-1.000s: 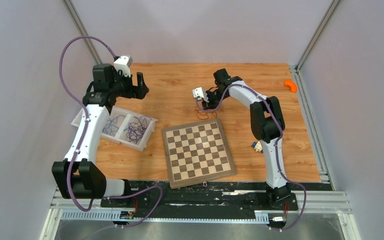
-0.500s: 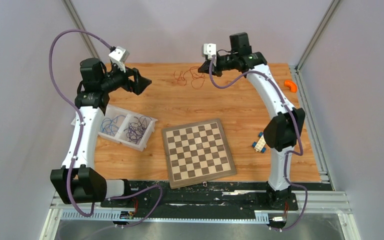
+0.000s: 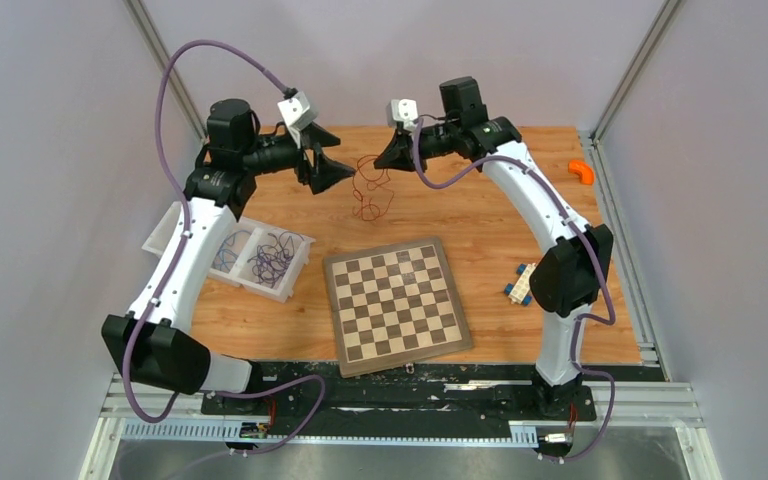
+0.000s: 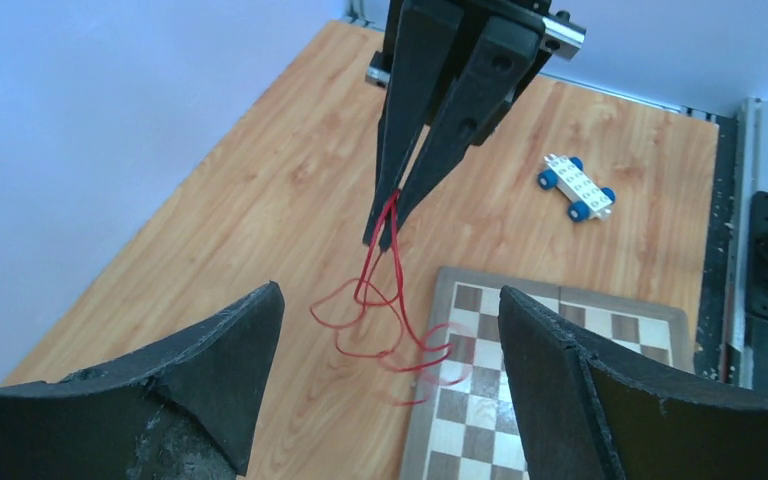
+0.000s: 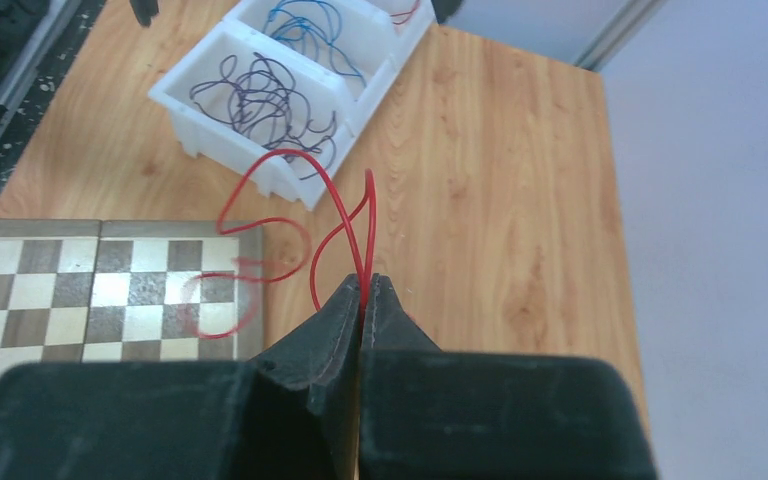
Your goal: Untangle the cables
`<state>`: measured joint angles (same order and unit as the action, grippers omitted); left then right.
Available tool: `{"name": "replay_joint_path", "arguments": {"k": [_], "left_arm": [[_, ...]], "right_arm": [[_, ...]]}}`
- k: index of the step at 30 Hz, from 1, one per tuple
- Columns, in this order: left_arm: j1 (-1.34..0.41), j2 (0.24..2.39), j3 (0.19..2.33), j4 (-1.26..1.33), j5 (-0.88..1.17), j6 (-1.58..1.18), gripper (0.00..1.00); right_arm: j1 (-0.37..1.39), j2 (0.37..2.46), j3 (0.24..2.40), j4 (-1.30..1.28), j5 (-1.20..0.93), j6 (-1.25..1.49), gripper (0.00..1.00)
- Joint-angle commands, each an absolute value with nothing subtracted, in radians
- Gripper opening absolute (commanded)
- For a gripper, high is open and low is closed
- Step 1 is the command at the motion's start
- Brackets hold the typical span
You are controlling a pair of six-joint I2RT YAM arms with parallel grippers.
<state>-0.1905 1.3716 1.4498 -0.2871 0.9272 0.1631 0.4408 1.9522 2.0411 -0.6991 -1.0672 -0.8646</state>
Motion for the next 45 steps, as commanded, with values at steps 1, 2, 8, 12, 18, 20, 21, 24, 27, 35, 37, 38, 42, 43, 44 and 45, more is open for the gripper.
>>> {"name": "replay_joint_path", "arguments": {"k": [1, 2, 8, 12, 18, 20, 21, 24, 27, 35, 37, 38, 42, 43, 44, 45], "left_arm": [[-0.223, 1.384, 1.455, -0.337, 0.954, 0.155, 0.87], [-0.229, 1.382, 1.441, -0.338, 0.94, 0.155, 0.89], [-0.252, 1.418, 1.447, -0.445, 0.883, 0.24, 0.85], [-0.252, 1.45, 1.478, -0.527, 0.873, 0.275, 0.68], [-0.23, 1.435, 1.491, -0.569, 0.89, 0.237, 0.04], [-0.193, 1.404, 1.444, -0.474, 0.901, 0.115, 0.0], [-0.179, 1.393, 1.406, -0.438, 0.911, 0.071, 0.0], [-0.089, 1.352, 1.363, -0.328, 0.918, -0.076, 0.0], [-0.004, 1.335, 1.378, -0.356, 0.903, -0.093, 0.0], [0.305, 1.32, 1.446, -0.519, 0.793, -0.074, 0.0], [0.351, 1.332, 1.481, -0.598, 0.706, -0.024, 0.0], [0.369, 1.337, 1.502, -0.621, 0.669, -0.013, 0.0], [0.482, 1.364, 1.528, -0.672, 0.633, -0.001, 0.0], [0.515, 1.371, 1.527, -0.674, 0.631, 0.01, 0.0], [0.53, 1.379, 1.525, -0.679, 0.626, 0.022, 0.0], [0.558, 1.383, 1.522, -0.683, 0.625, 0.027, 0.0]], "right_arm": [[0.484, 1.885, 1.999, -0.68, -1.128, -0.863, 0.0], [0.49, 1.883, 1.992, -0.679, -1.131, -0.866, 0.0], [0.527, 1.878, 1.985, -0.674, -1.163, -0.874, 0.0], [0.543, 1.886, 2.0, -0.671, -1.174, -0.878, 0.0], [0.548, 1.902, 2.017, -0.66, -1.167, -0.865, 0.02], [0.548, 1.903, 2.008, -0.656, -1.156, -0.863, 0.16], [0.548, 1.904, 2.003, -0.653, -1.141, -0.859, 0.31], [0.536, 1.905, 1.997, -0.645, -1.099, -0.827, 0.66], [0.509, 1.907, 1.997, -0.617, -1.078, -0.748, 0.78], [0.482, 1.901, 1.915, -0.507, -1.045, -0.584, 0.97], [0.482, 1.899, 1.9, -0.498, -1.05, -0.581, 0.98], [0.482, 1.899, 1.897, -0.497, -1.053, -0.58, 0.98], [0.482, 1.902, 1.885, -0.491, -1.058, -0.563, 0.99], [0.482, 1.9, 1.881, -0.489, -1.058, -0.559, 0.99], [0.482, 1.899, 1.875, -0.488, -1.059, -0.556, 0.99], [0.482, 1.896, 1.867, -0.488, -1.059, -0.555, 0.99]]}}
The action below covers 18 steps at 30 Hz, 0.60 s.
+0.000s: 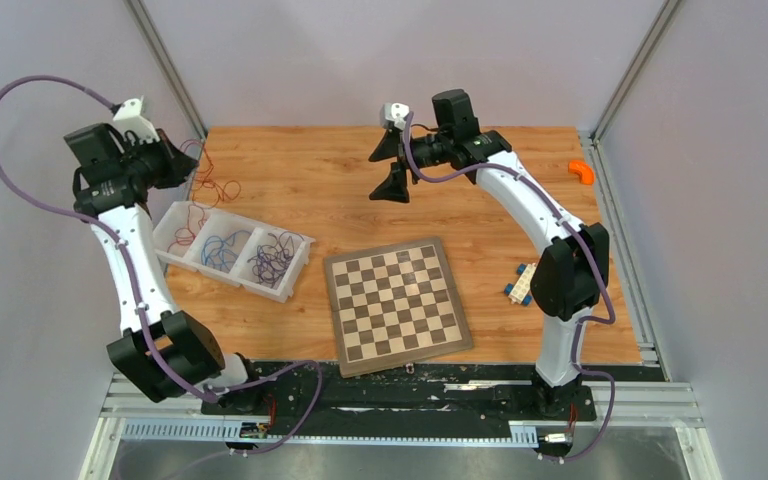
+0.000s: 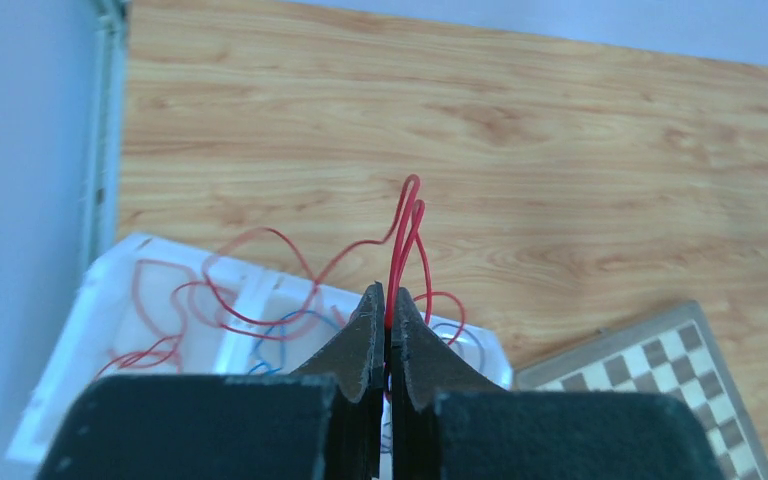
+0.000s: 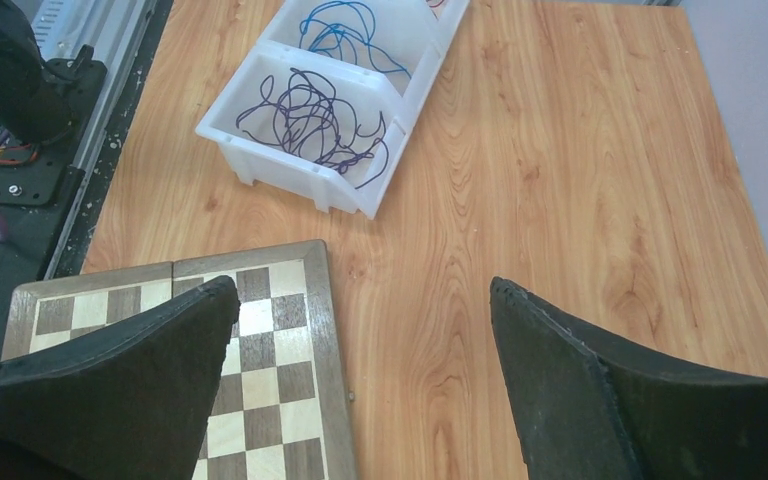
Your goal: Untangle the cables
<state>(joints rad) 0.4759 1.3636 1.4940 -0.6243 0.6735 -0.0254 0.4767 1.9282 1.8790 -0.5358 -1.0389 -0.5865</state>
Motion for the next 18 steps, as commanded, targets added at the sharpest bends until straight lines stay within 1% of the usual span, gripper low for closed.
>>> {"name": "replay_joint_path", "arguments": {"k": [1, 4, 9, 18], "left_arm": [[0.571, 1.395, 1.522, -0.697, 0.625, 0.038, 0.0], [0.627, 1.416, 1.496, -0.711, 0.603, 0.047, 0.0], [0.695, 1.448, 1.43, -0.627, 0.534, 0.026, 0.0], [0.718, 1.542, 1.432, -0.511, 0.401, 0.045, 0.0]], "right_arm": [[0.482, 1.894, 1.86, -0.486, -1.057, -0.553, 0.99], [0.481, 1.882, 1.832, -0.483, -1.053, -0.554, 0.99], [0.479, 1.864, 1.794, -0.476, -1.055, -0.554, 0.99], [0.466, 1.841, 1.744, -0.469, -1.055, -0.544, 0.99]]}}
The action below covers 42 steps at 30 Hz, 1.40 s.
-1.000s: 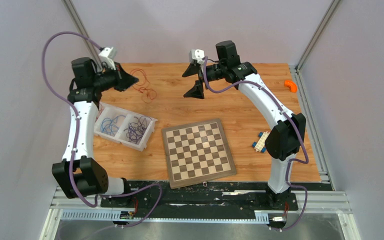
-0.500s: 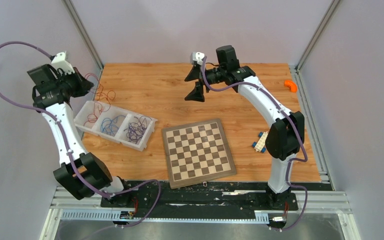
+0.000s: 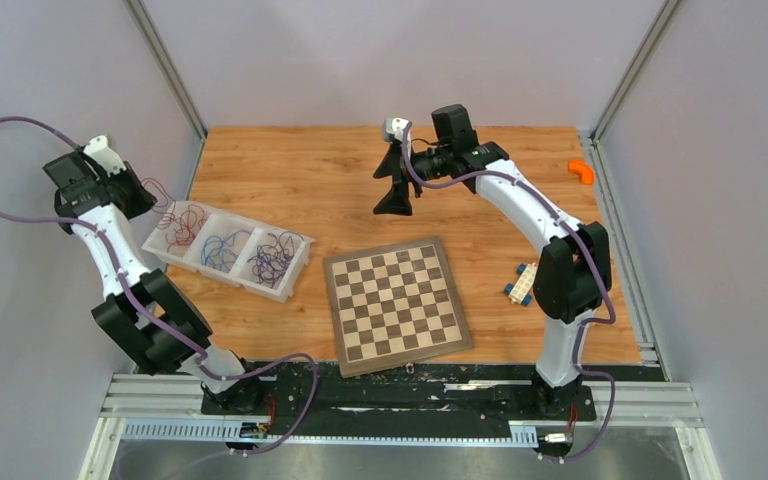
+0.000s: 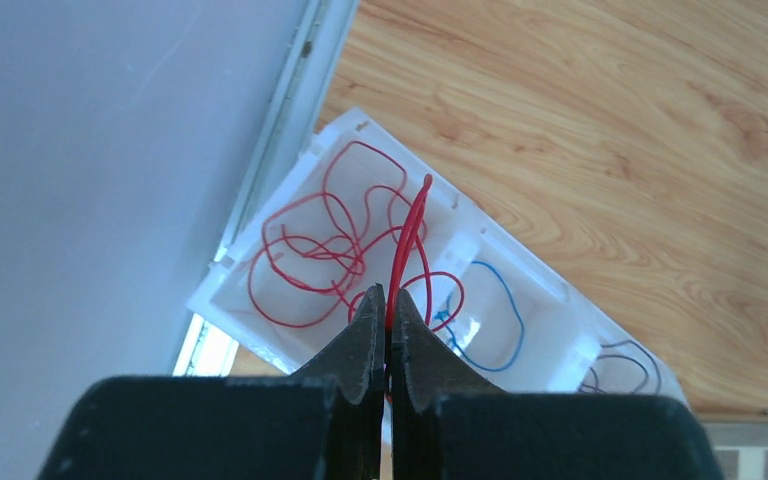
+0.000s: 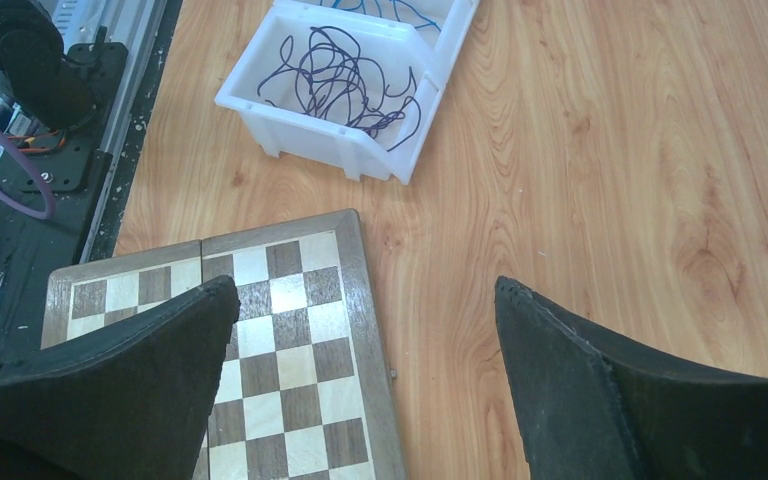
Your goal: Untangle the cables
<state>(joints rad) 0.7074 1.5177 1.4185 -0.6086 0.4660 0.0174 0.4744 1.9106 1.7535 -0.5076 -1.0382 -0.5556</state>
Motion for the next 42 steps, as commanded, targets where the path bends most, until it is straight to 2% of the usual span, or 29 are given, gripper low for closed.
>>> {"name": "replay_joint_path", "arguments": {"k": [1, 12, 27, 29, 30, 31, 32, 36, 42], "left_arm": [[0.717, 1.545, 1.414, -0.495, 0.394, 0.047, 0.0], [0.616, 1.622, 1.288, -0.325, 0.393, 0.242, 0.0], [0.524, 1.9, 1.378, -0.559, 0.147, 0.502, 0.0], [0.489, 1.929, 1.403, -0.595, 0.146, 0.515, 0.07], [0.482, 1.941, 1.432, -0.607, 0.145, 0.512, 0.16], [0.47, 1.967, 1.447, -0.629, 0.141, 0.5, 0.2], [0.465, 1.979, 1.475, -0.636, 0.138, 0.494, 0.3], [0.439, 2.033, 1.538, -0.655, 0.106, 0.501, 0.53], [0.436, 2.056, 1.638, -0.737, 0.102, 0.511, 0.65]], "right_arm": [[0.464, 1.841, 1.741, -0.467, -1.055, -0.542, 0.99], [0.444, 1.855, 1.734, -0.462, -1.069, -0.516, 0.99], [0.371, 1.869, 1.723, -0.463, -1.101, -0.485, 1.0], [0.364, 1.875, 1.73, -0.463, -1.107, -0.481, 1.0], [0.36, 1.878, 1.731, -0.463, -1.11, -0.48, 1.0], [0.356, 1.88, 1.734, -0.462, -1.112, -0.479, 1.0], [0.353, 1.881, 1.735, -0.463, -1.112, -0.477, 1.0], [0.335, 1.877, 1.732, -0.464, -1.114, -0.473, 1.0], [0.321, 1.876, 1.725, -0.463, -1.12, -0.465, 1.0]]}}
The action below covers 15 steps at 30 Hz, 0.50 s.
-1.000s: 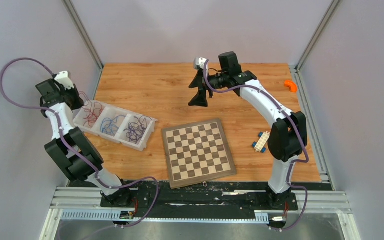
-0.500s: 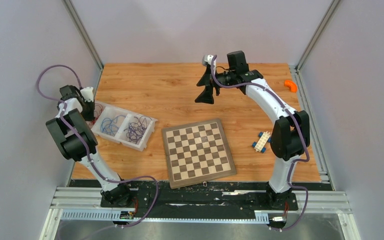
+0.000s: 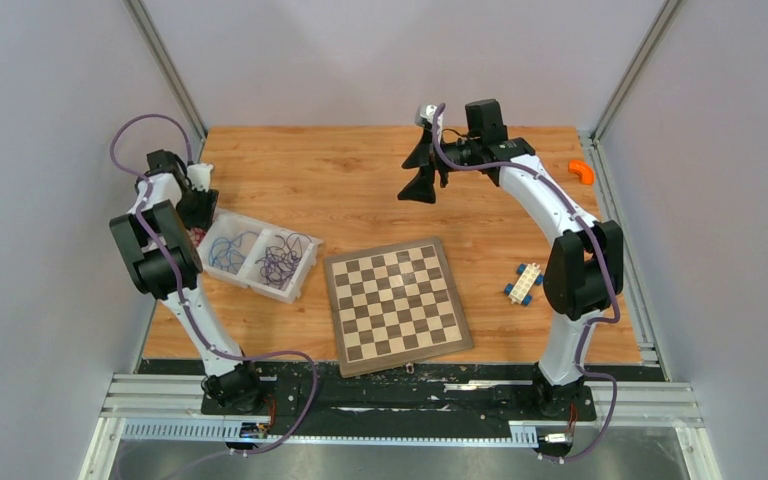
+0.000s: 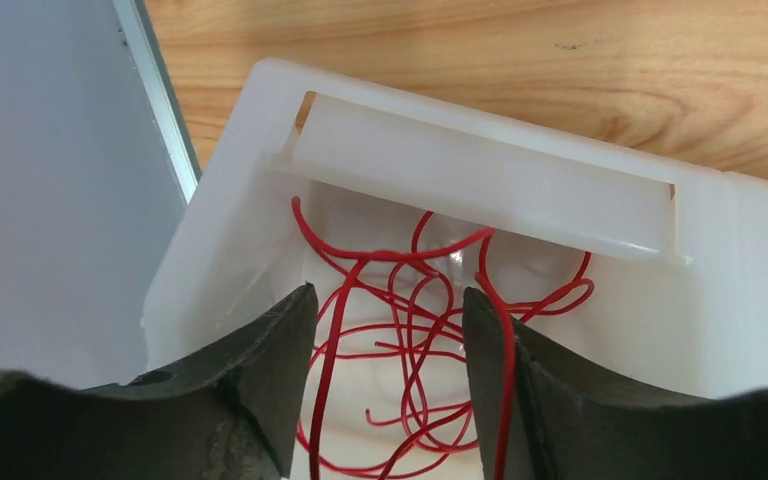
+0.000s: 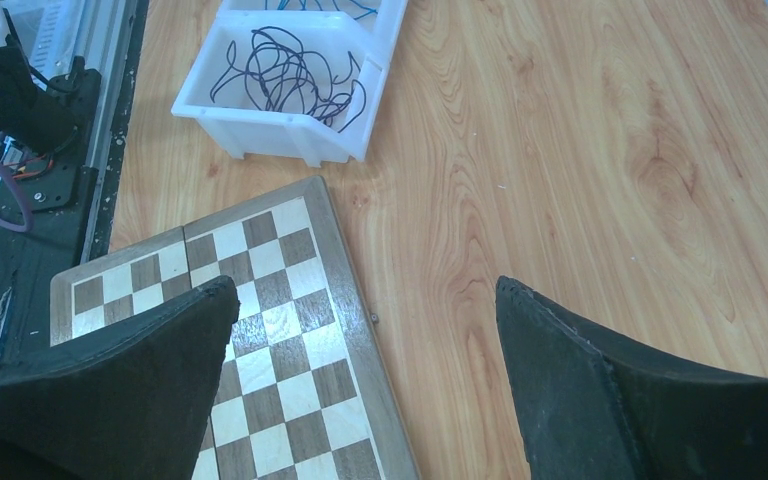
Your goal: Untangle the cables
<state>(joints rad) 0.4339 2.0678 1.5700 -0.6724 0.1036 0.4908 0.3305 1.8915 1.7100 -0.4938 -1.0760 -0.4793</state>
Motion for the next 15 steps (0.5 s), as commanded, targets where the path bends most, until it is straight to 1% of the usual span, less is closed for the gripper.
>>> {"name": "replay_joint_path", "arguments": {"k": [1, 4, 6, 7, 8, 9, 11, 15], "left_arm": [[0.436, 2.051, 1.642, -0.741, 0.106, 0.513, 0.68], [0.436, 2.005, 1.652, -0.786, 0.123, 0.532, 0.75], [0.436, 1.966, 1.645, -0.825, 0.133, 0.544, 0.82], [0.436, 1.951, 1.638, -0.837, 0.137, 0.548, 0.89], [0.436, 1.921, 1.633, -0.857, 0.14, 0.552, 0.92], [0.436, 1.905, 1.625, -0.866, 0.149, 0.554, 0.97], [0.437, 1.863, 1.614, -0.89, 0.159, 0.559, 1.0], [0.438, 1.804, 1.625, -0.923, 0.162, 0.561, 1.0]], "right_arm": [[0.321, 1.876, 1.726, -0.463, -1.124, -0.465, 1.0], [0.323, 1.877, 1.729, -0.462, -1.128, -0.461, 1.0], [0.323, 1.875, 1.729, -0.463, -1.128, -0.457, 1.0], [0.323, 1.875, 1.727, -0.461, -1.13, -0.452, 1.0], [0.323, 1.875, 1.727, -0.462, -1.133, -0.447, 1.0], [0.322, 1.875, 1.727, -0.462, -1.135, -0.441, 1.0], [0.324, 1.876, 1.727, -0.461, -1.141, -0.435, 1.0], [0.327, 1.875, 1.73, -0.461, -1.142, -0.433, 1.0]]}}
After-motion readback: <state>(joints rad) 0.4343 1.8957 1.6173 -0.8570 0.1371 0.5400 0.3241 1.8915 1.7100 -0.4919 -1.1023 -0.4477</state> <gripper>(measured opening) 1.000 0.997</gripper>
